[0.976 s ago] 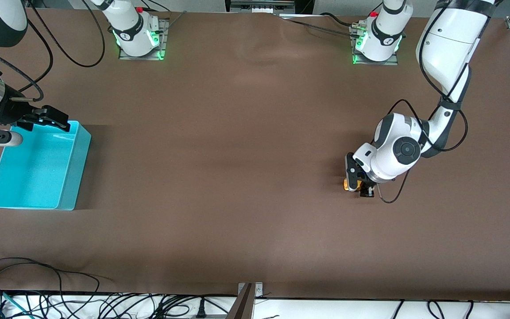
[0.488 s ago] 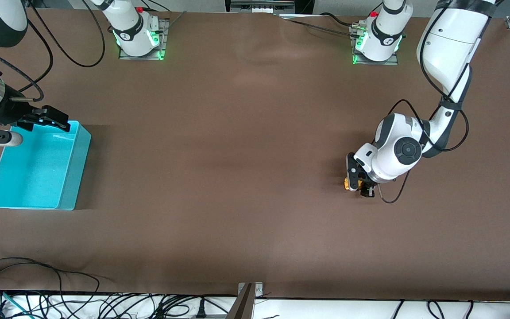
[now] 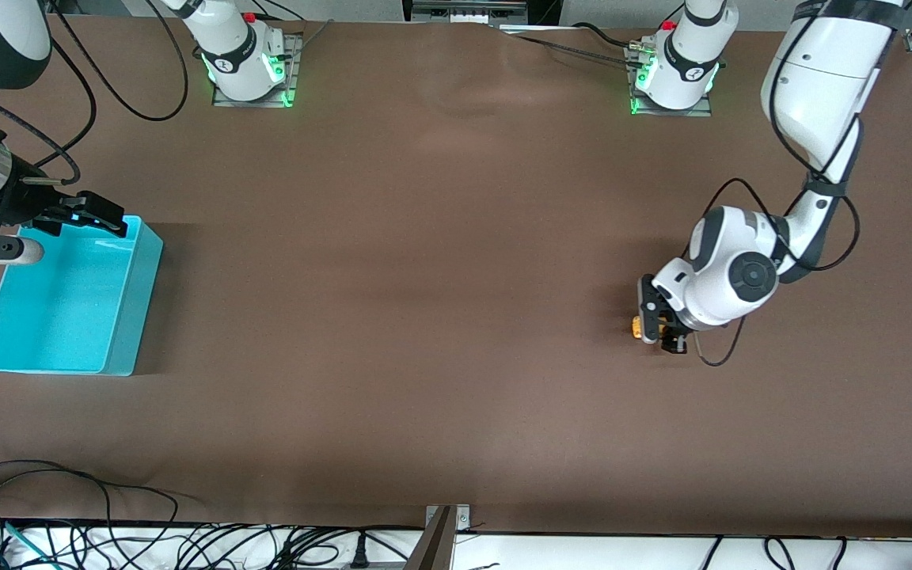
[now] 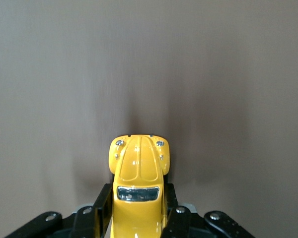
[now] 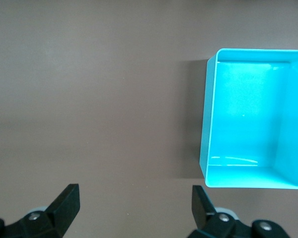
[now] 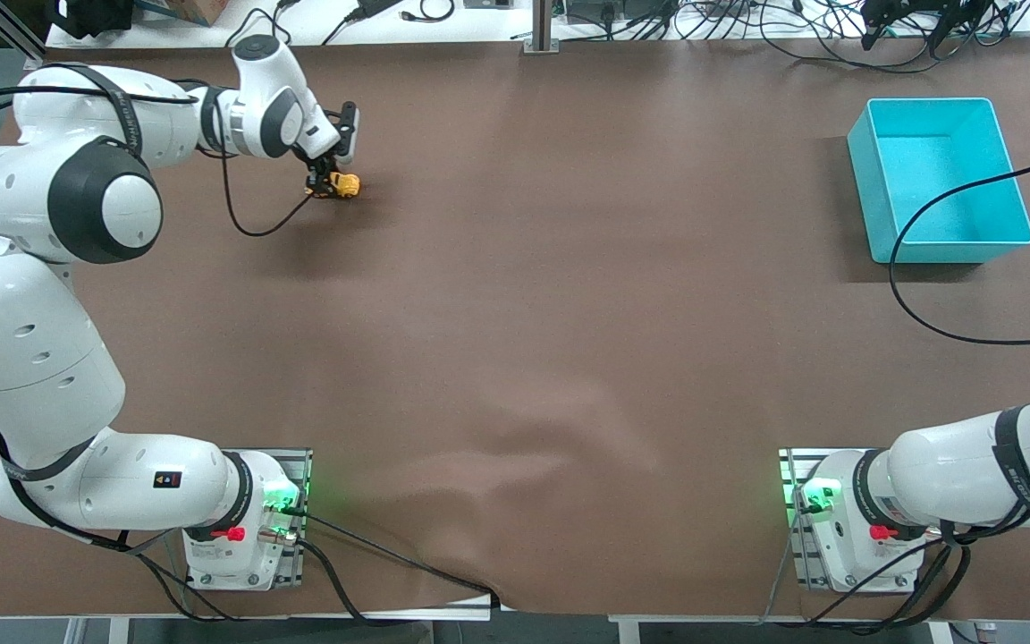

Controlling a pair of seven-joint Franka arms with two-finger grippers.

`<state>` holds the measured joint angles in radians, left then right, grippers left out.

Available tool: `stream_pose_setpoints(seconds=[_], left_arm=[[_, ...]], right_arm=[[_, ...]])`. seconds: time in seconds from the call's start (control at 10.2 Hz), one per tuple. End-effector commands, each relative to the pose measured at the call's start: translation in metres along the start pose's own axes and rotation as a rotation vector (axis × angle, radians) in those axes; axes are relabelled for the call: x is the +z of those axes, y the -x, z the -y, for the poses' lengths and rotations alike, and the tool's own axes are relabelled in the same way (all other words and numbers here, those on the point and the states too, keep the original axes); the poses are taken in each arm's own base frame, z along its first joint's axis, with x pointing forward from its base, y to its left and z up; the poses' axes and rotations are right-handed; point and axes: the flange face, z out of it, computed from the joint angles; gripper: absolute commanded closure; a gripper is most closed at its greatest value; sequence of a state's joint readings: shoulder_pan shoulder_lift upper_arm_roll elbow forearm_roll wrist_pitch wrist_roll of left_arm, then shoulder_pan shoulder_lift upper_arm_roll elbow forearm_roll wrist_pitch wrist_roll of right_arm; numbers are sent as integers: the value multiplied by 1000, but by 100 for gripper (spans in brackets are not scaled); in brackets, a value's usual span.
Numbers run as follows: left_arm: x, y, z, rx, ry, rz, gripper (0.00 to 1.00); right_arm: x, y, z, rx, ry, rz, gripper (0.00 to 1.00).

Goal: Wind up and store yellow beetle car
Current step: 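Drag the held car backward along the table with the left gripper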

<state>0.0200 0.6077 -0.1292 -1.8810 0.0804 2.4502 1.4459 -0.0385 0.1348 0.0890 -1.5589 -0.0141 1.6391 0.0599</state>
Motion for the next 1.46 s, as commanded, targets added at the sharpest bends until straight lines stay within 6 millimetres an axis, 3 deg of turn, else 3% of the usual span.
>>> stream_pose_setpoints(seconds=[0.0, 0.68, 1.07, 1.37], left_arm=[[11, 56, -3, 54, 34, 9, 100], [7, 149, -4, -5, 22, 60, 100], [6, 179, -7, 22, 21, 60, 100], [14, 181, -9, 16, 30, 53, 100]], right_arm=[[-2, -4, -1, -11, 1, -6, 0], [-2, -4, -1, -11, -1, -6, 0], [-2, -4, -3, -8, -1, -6, 0], [-4, -4, -3, -8, -1, -10, 0]])
